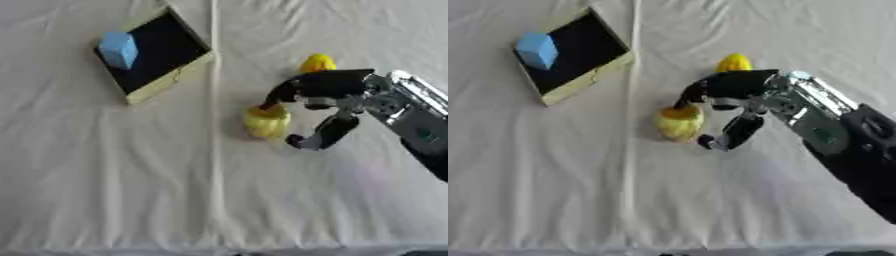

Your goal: Pick up objects on the table and place them in the box.

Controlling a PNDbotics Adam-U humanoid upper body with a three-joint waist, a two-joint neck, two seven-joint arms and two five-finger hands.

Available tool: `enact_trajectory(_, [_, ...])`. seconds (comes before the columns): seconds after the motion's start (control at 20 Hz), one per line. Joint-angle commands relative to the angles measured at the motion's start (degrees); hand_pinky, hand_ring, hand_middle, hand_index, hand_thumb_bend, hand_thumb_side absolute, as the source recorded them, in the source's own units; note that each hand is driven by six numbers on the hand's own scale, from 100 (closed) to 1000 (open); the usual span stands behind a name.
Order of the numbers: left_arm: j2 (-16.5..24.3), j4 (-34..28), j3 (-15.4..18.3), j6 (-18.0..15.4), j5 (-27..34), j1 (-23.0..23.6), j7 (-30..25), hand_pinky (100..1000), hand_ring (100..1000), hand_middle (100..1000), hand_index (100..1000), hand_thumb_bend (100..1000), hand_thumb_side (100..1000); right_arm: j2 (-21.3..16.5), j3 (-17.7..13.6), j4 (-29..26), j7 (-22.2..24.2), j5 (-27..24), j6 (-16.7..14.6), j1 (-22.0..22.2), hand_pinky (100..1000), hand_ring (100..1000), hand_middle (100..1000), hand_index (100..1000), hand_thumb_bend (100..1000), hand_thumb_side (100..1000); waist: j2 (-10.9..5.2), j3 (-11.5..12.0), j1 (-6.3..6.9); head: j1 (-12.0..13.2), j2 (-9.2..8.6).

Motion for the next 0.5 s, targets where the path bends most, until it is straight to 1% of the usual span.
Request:
enact_trajectory(0.05, [0.69, -1.11, 0.20, -0.03, 0.33, -0.51, -0.25, 793, 762, 695, 892, 168, 433, -0.23, -0.09, 0.35, -0.34, 0.55, -0.04, -0.47, 927, 895, 782, 873, 197, 311, -0.80, 0.09, 0.20, -0.25, -0.55])
enact_trajectory(0.1, [0.69, -1.11, 0.21, -0.01, 0.35, -0.52, -0.24, 793, 762, 694, 892, 168, 433, -0.11, 0.00, 0.51, -0.60, 0.59, 0.07, -0.46, 924, 891, 771, 864, 193, 309, -0.78, 0.11, 0.21, -0.29, -0.55])
enact_trajectory(0.15, [0.67, -1.11, 0.20, -0.01, 0.37, -0.52, -0.25, 792, 762, 694, 892, 168, 434, 0.04, 0.01, 0.66, -1.05, 0.63, 0.28, -0.44, 911, 868, 716, 820, 179, 270, -0.75, 0.14, 0.24, -0.32, -0.56])
enact_trajectory(0.2, [0.64, -1.11, 0.19, -0.02, 0.38, -0.54, -0.28, 792, 762, 694, 892, 167, 434, 0.18, 0.02, 0.81, -1.70, 0.69, 0.53, -0.42, 905, 859, 694, 801, 183, 239, -0.73, 0.16, 0.25, -0.35, -0.56])
enact_trajectory(0.25, [0.60, -1.11, 0.19, -0.03, 0.40, -0.55, -0.29, 792, 761, 693, 892, 167, 435, 0.29, 0.00, 0.91, -2.57, 0.85, 0.82, -0.44, 896, 842, 658, 770, 178, 178, -0.71, 0.18, 0.25, -0.36, -0.56])
enact_trajectory(0.3, [0.56, -1.11, 0.20, -0.03, 0.42, -0.56, -0.30, 792, 761, 693, 892, 165, 435, 0.38, -0.01, 1.02, -3.63, 1.05, 1.17, -0.45, 883, 818, 619, 736, 134, 109, -0.70, 0.19, 0.26, -0.36, -0.55])
enact_trajectory(0.35, [0.54, -1.11, 0.20, -0.01, 0.44, -0.54, -0.32, 792, 761, 693, 892, 164, 436, 0.46, -0.08, 1.17, -5.04, 1.21, 1.78, -0.48, 874, 803, 602, 716, 100, 100, -0.70, 0.19, 0.26, -0.38, -0.53])
enact_trajectory(0.5, [0.55, -1.11, 0.18, 0.03, 0.49, -0.48, -0.40, 791, 760, 692, 892, 164, 437, 0.58, -0.20, 1.11, -10.15, 0.68, 4.11, -0.50, 841, 743, 514, 630, 100, 100, -0.74, 0.18, 0.26, -0.54, -0.47])
